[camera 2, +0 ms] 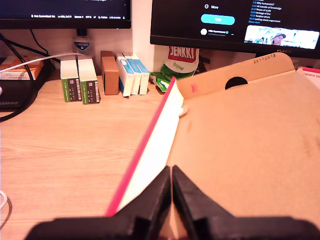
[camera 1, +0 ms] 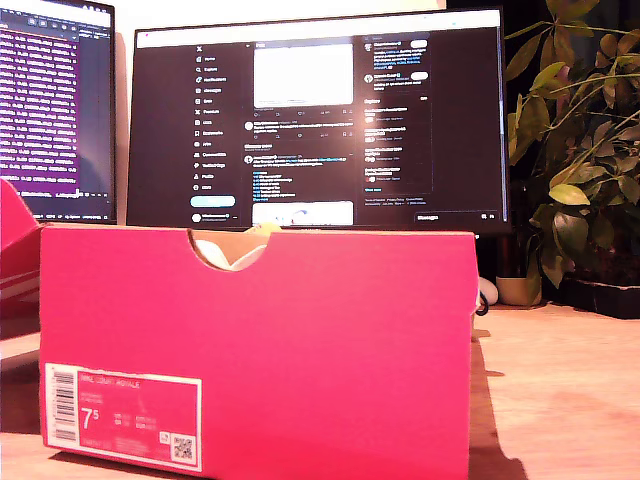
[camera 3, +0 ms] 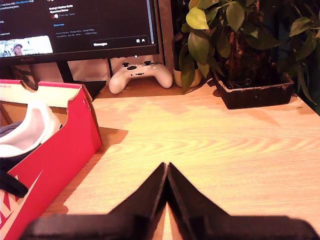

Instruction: Close the red shoebox by pushing the lid with your left arm and holding the box in place with your right arm

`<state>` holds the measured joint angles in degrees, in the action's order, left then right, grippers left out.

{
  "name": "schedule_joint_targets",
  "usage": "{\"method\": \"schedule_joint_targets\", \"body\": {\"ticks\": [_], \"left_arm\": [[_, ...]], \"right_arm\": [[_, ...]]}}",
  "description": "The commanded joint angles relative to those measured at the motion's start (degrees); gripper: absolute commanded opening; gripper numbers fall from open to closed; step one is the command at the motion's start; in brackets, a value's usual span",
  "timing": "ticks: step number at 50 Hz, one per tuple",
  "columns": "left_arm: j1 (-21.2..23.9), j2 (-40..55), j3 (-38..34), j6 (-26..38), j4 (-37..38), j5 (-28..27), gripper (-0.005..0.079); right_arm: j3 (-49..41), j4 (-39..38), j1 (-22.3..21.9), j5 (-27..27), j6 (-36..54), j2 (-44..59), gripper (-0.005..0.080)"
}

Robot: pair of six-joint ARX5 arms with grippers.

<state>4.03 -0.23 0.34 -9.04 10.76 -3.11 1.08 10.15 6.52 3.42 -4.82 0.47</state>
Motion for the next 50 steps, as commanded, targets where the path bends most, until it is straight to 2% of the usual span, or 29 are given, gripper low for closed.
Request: {"method": "schedule_joint_targets", "body": {"ticks": [1,46,49,50], "left_arm": [[0.22,-0.48,-1.73,-0.11,0.98,-0.26,-0.0019],[0.22,-0.48,-1.73,-0.17,0.79,-0.52,-0.0019],[0.22,-0.48,-1.73,-1.49,0.76,-0.70,-0.0019],[0.22,-0.48,-1.73,-3.96,0.70,-0.79,-0.0019]], "right_arm": [[-0.81,-0.50,0.31,0.00,-0.09,-0.37,-0.0012],[-0.81,-0.52,0.33,-0.09,-1.46,-0.37,-0.0012],[-0.81,-1.11,0.31,-0.11,-2.84,-0.37,-0.0012],[-0.81,-1.77,0.33,-0.26,-3.58,-0.37,-0.0012]]}}
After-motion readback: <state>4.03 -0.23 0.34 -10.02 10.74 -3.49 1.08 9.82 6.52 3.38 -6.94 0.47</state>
